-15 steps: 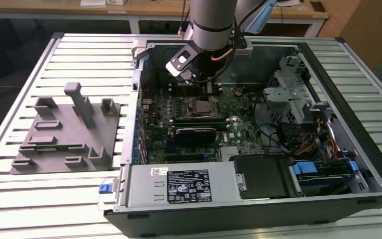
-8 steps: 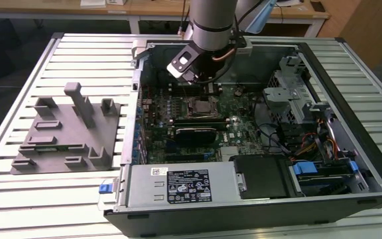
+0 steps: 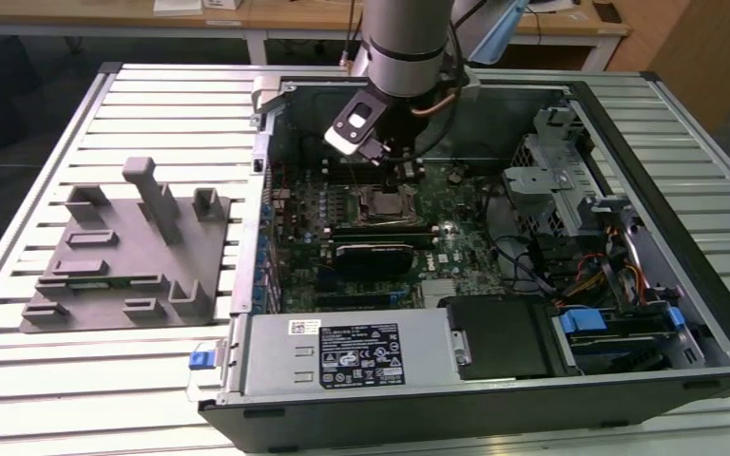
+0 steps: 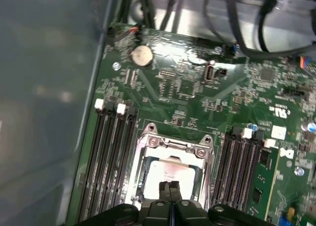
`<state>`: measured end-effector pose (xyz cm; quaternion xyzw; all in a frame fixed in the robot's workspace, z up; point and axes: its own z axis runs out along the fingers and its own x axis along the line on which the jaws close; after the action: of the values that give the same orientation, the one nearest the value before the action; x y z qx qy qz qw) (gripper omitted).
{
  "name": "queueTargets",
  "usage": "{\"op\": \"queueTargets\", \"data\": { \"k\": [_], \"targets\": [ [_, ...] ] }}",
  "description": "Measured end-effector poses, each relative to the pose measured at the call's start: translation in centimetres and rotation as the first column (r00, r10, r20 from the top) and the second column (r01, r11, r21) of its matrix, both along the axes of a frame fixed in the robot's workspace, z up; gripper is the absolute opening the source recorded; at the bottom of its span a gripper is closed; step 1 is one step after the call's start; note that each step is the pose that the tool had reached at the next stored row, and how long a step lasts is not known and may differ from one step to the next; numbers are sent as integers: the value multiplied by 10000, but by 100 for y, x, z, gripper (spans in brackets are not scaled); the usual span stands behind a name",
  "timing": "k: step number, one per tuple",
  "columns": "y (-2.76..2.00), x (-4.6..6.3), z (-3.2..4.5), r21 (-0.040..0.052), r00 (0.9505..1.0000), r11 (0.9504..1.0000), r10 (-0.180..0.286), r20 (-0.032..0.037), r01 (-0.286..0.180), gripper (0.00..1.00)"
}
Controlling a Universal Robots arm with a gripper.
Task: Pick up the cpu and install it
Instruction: 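Close the cpu cover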
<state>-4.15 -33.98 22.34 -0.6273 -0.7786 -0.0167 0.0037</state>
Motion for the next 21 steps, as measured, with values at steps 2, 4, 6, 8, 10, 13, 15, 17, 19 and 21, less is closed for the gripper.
{"op": "queueTargets", "data": {
  "k": [2,4,6,8,10,13,15,17,19,21],
  "targets": [
    [0,0,-1,-19,9993,9993,376,-1,-376,11],
    [0,0,-1,-38,9973,9973,735,-2,-735,11],
    [-1,0,-2,-46,9940,9940,1094,-3,-1094,11],
    [0,0,-2,-48,9892,9892,1462,-3,-1462,11],
    [0,0,-3,-49,9833,9833,1822,-3,-1822,11],
    [0,0,-3,-55,9721,9721,2344,-4,-2344,11],
    [0,0,-3,-62,9626,9626,2708,-6,-2708,11],
    [0,0,-4,-76,9523,9522,3052,-10,-3052,11],
    [0,0,-4,-94,9407,9407,3392,-17,-3392,11],
    [0,0,-5,-111,9279,9278,3729,-23,-3729,11]
  ]
}}
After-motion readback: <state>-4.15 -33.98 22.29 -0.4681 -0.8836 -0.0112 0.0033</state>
